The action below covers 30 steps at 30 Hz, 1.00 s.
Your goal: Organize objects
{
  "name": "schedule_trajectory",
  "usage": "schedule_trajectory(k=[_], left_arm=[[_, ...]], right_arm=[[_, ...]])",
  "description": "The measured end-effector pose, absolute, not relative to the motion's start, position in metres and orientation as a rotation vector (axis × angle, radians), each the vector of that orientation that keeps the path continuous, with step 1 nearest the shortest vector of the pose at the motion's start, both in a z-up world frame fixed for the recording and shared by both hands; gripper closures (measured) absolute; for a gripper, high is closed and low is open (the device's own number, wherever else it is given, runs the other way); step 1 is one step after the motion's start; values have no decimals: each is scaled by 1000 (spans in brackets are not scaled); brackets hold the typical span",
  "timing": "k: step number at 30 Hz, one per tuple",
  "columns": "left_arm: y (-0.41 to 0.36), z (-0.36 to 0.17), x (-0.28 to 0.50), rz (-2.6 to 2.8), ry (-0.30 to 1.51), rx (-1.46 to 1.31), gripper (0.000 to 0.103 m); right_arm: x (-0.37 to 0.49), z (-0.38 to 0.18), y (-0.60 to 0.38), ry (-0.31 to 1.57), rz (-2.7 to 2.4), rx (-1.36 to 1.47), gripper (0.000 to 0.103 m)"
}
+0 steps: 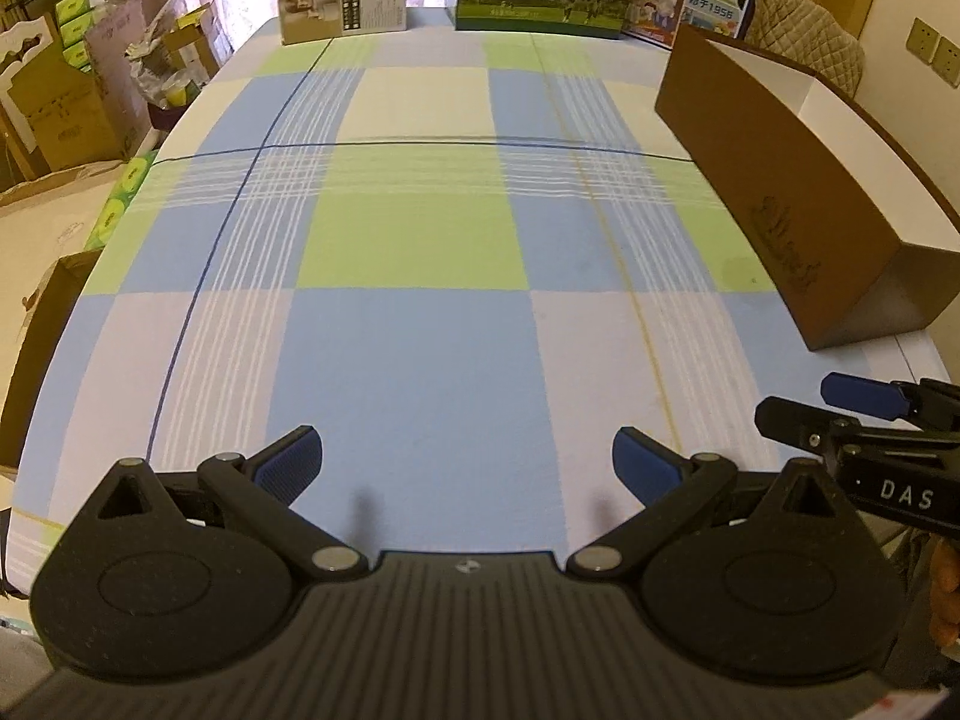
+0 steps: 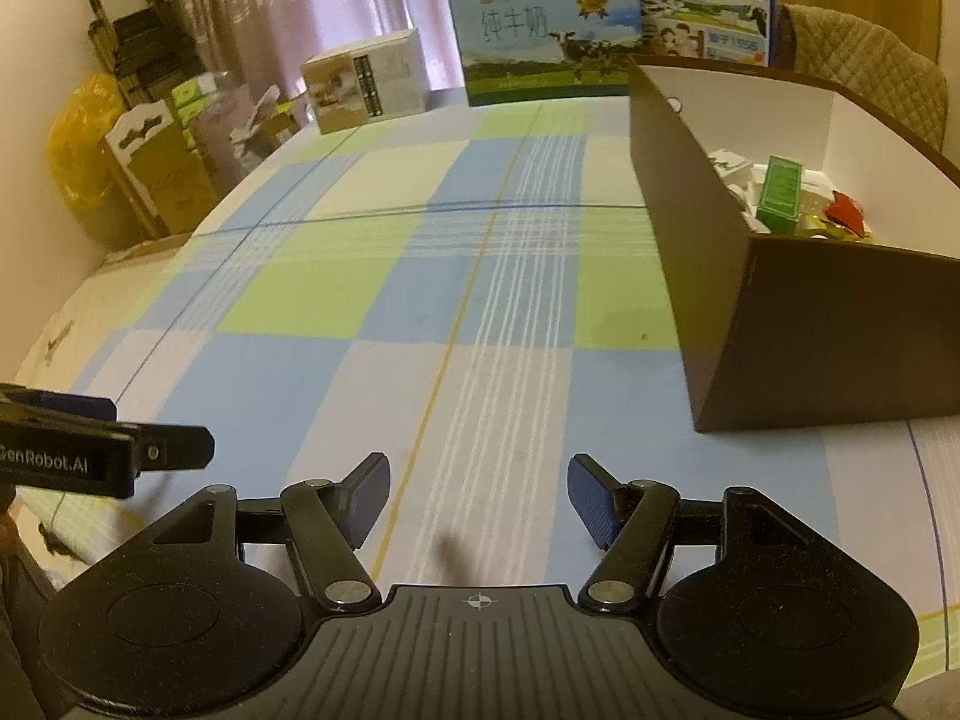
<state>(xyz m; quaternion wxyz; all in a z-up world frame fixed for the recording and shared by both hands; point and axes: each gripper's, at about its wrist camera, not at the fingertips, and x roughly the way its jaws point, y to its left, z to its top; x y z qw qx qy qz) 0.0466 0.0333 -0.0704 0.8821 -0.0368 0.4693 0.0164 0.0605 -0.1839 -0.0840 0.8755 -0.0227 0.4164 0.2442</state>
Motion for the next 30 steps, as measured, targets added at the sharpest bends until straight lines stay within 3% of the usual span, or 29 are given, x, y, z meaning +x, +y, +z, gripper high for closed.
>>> schedule_trajectory(k=[30], left_arm=[[28, -84, 48, 45, 1015, -46, 1]], right_arm=[[62, -87, -187, 897, 511, -26, 40]])
